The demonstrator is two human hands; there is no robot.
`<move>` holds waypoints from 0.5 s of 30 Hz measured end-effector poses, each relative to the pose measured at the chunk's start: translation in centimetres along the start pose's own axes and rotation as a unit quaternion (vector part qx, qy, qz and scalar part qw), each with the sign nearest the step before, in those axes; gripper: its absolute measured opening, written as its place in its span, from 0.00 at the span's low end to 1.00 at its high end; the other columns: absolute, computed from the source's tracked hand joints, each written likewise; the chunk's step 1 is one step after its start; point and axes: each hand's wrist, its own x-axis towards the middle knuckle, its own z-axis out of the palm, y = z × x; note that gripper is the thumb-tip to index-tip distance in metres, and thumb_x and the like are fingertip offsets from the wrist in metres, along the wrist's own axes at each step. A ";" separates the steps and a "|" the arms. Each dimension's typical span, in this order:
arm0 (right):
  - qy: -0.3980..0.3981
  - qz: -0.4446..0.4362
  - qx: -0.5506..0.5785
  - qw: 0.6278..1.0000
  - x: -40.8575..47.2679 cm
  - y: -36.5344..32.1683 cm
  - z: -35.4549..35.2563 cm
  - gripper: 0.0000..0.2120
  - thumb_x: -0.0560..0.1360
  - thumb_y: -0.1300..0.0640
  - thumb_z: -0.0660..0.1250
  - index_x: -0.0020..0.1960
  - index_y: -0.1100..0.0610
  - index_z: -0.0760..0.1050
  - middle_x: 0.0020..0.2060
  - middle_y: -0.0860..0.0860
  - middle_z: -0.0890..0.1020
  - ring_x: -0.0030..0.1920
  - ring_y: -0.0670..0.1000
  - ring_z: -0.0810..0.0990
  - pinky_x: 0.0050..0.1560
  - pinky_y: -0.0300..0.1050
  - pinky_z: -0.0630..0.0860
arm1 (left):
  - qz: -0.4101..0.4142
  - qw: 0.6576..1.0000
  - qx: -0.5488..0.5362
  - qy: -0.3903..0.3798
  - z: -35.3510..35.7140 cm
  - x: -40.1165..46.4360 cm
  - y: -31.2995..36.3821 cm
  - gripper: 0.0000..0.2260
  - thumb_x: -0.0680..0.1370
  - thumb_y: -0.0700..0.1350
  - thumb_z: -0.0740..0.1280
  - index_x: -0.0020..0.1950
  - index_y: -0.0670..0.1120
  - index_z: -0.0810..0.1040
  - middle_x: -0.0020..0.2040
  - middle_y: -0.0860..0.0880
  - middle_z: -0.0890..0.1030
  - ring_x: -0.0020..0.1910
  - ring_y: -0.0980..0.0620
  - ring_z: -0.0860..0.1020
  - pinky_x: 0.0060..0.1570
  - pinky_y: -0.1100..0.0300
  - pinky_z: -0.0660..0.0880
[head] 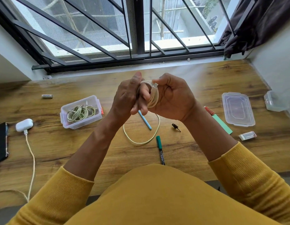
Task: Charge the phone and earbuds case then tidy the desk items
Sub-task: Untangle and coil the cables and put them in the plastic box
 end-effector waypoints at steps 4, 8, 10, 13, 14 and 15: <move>0.003 -0.007 0.040 0.999 0.0 0.3 -0.2 0.24 0.84 0.52 0.51 0.60 0.67 0.79 0.54 0.66 0.85 0.64 0.67 0.79 0.77 0.68 0.57 | 0.011 1.000 -0.001 -0.005 -0.9 0.3 0.2 0.26 0.89 0.52 0.52 0.41 0.38 0.75 0.33 0.40 0.72 0.34 0.47 0.73 0.36 0.53 0.70; 0.012 -0.028 0.043 0.999 0.2 0.8 0.1 0.23 0.85 0.52 0.53 0.65 0.66 0.78 0.56 0.63 0.86 0.63 0.63 0.82 0.78 0.75 0.53 | -0.009 1.000 -0.018 0.001 -1.2 0.5 -0.1 0.28 0.88 0.53 0.53 0.42 0.31 0.71 0.37 0.40 0.71 0.37 0.43 0.71 0.38 0.50 0.69; 0.049 -0.036 0.041 0.997 0.1 0.7 0.4 0.21 0.83 0.52 0.59 0.64 0.65 0.79 0.54 0.61 0.87 0.60 0.60 0.84 0.74 0.75 0.63 | -0.001 1.000 -0.007 0.010 -1.3 0.5 -0.4 0.28 0.90 0.52 0.51 0.43 0.32 0.73 0.35 0.41 0.72 0.35 0.45 0.73 0.37 0.53 0.71; 0.139 -0.046 0.030 0.989 0.3 0.6 1.1 0.16 0.82 0.52 0.63 0.58 0.63 0.82 0.46 0.56 0.88 0.52 0.56 0.86 0.66 0.71 0.74 | 0.003 0.999 -0.008 0.031 -0.9 0.2 -0.5 0.27 0.91 0.49 0.48 0.40 0.40 0.75 0.33 0.50 0.75 0.33 0.54 0.75 0.36 0.60 0.71; 0.167 -0.045 0.021 0.985 0.5 0.6 1.4 0.15 0.84 0.52 0.63 0.56 0.63 0.82 0.44 0.55 0.87 0.49 0.54 0.86 0.64 0.70 0.76 | 0.000 0.999 -0.014 0.043 -0.8 0.2 -0.6 0.27 0.91 0.48 0.48 0.38 0.45 0.75 0.32 0.53 0.75 0.32 0.55 0.74 0.35 0.61 0.71; 0.195 -0.044 0.006 0.980 0.6 0.6 1.7 0.14 0.85 0.53 0.62 0.55 0.62 0.81 0.43 0.55 0.86 0.47 0.53 0.85 0.64 0.70 0.77 | -0.003 0.998 -0.022 0.058 -0.6 0.1 -0.7 0.27 0.91 0.48 0.49 0.36 0.49 0.75 0.31 0.55 0.75 0.31 0.56 0.74 0.34 0.62 0.70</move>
